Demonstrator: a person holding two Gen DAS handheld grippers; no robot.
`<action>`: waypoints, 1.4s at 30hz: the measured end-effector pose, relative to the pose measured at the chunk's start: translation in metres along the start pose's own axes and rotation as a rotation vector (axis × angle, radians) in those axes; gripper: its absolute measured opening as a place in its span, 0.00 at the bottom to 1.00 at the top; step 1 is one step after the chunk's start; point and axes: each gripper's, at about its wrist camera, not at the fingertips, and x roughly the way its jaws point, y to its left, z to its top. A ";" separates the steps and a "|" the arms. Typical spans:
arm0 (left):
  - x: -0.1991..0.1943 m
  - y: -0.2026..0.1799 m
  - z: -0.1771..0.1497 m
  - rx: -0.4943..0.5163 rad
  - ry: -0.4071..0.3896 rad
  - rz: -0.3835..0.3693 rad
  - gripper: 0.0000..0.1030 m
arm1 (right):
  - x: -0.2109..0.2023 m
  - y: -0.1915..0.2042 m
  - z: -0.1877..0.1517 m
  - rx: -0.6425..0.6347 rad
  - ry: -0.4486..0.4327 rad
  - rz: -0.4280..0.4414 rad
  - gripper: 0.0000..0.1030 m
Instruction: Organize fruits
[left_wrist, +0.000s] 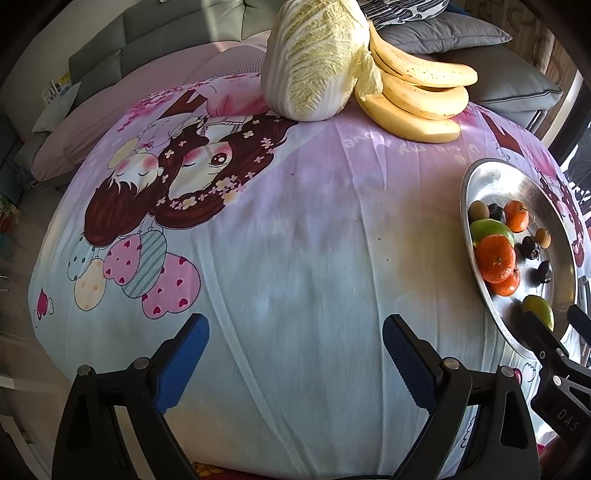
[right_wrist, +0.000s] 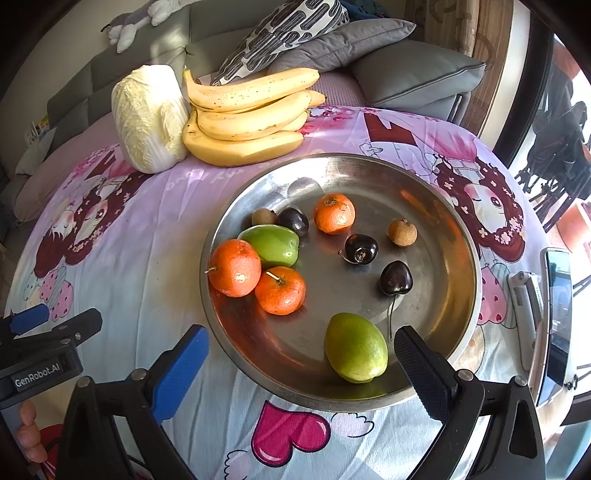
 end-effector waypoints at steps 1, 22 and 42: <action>0.000 0.000 0.000 0.000 0.001 0.000 0.92 | 0.000 0.000 0.000 0.000 0.001 0.001 0.99; 0.003 -0.002 0.000 0.012 0.012 0.002 0.92 | 0.004 -0.004 0.000 0.016 0.016 0.005 0.99; 0.003 -0.003 0.000 0.011 0.012 0.002 0.92 | 0.006 -0.004 0.000 0.020 0.021 0.003 0.99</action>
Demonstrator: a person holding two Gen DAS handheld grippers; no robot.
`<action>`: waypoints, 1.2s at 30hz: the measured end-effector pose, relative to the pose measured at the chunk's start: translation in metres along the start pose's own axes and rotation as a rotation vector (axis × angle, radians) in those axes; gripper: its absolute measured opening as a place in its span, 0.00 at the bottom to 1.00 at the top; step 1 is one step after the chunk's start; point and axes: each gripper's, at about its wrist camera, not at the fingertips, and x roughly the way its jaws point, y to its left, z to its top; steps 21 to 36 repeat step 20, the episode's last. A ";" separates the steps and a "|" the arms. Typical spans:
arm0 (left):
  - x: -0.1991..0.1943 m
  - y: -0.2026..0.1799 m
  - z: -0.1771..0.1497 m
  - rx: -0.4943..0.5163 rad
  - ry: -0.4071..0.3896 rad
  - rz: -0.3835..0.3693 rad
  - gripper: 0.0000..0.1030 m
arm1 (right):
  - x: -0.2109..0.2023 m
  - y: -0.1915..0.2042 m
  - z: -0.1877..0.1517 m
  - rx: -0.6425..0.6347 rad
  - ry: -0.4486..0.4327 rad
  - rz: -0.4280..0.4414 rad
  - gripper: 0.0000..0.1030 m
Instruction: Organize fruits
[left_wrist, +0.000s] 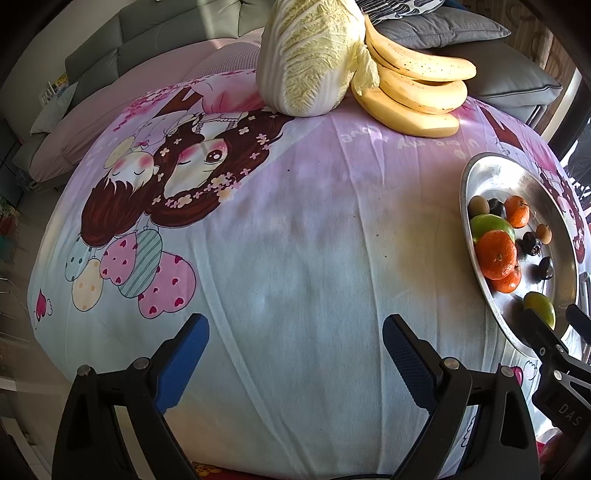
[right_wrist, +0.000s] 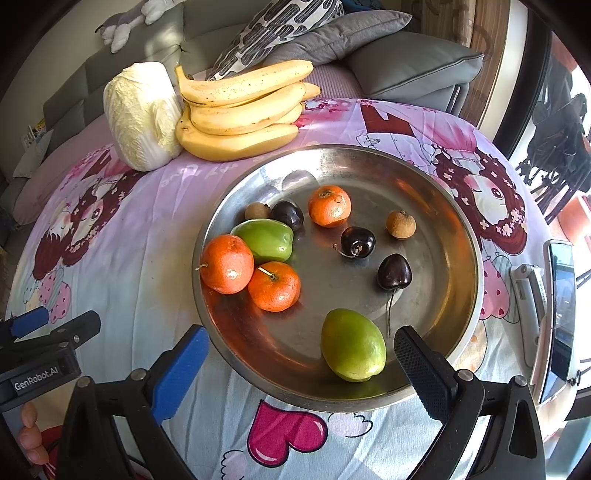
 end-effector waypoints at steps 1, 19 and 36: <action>0.000 0.000 0.000 0.000 0.000 0.000 0.92 | 0.000 0.000 0.000 0.001 0.001 0.000 0.99; -0.002 0.003 0.001 -0.028 -0.011 0.007 0.92 | 0.001 -0.001 0.001 0.014 0.013 -0.001 0.99; -0.001 0.004 0.001 -0.031 -0.009 0.005 0.92 | 0.001 0.000 0.000 0.014 0.013 -0.001 0.99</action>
